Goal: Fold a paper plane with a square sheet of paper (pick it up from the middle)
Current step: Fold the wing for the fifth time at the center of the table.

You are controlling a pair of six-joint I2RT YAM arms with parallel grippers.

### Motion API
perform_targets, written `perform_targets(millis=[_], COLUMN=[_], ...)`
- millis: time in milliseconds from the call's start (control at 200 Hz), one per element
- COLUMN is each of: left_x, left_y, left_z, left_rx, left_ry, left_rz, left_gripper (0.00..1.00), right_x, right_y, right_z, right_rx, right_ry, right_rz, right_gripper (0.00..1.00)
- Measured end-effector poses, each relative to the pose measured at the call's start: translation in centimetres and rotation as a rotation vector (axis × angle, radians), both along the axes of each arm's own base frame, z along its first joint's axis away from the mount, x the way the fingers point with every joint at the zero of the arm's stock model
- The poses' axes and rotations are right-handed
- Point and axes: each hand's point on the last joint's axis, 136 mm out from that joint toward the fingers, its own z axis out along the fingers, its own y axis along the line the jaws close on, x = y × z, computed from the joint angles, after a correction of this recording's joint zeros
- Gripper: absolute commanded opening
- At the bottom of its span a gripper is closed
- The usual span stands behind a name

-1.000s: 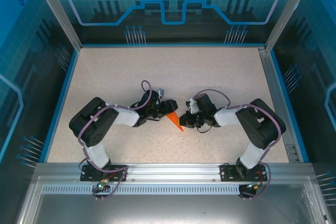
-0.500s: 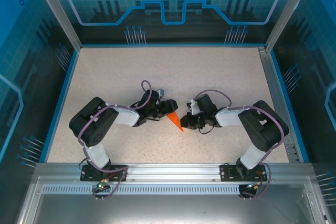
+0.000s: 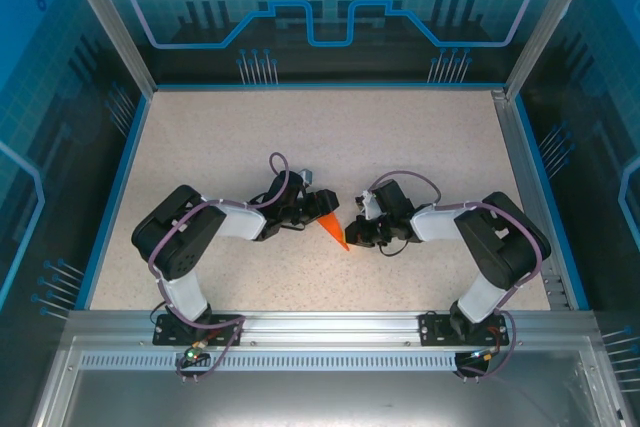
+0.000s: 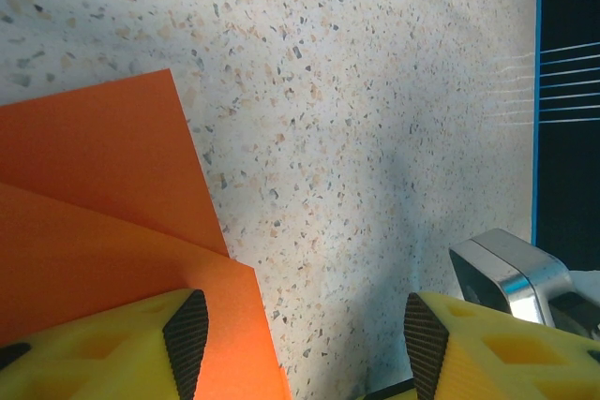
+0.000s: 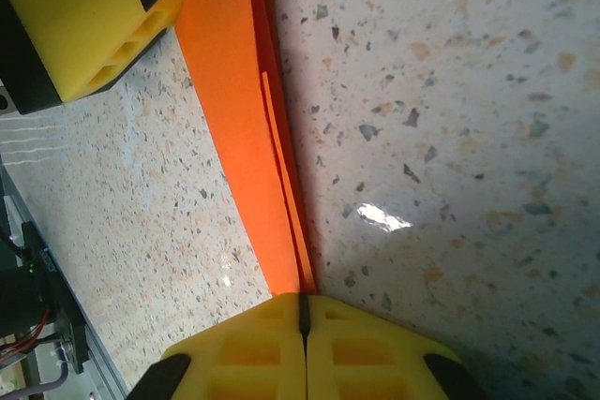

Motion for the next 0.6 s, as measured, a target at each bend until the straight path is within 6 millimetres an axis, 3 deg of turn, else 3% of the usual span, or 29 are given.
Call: perform_targets(millis=[600], left_x=[0.0], left_y=[0.0], left_z=[-0.1], left_rx=[0.006], left_ry=[0.007], left_rz=[0.000], left_gripper=[0.62], right_x=[-1.7], right_y=[-1.4], right_z=[1.0], right_rx=[-0.048], right_ry=[0.008], right_rz=[0.014], right_gripper=[0.24])
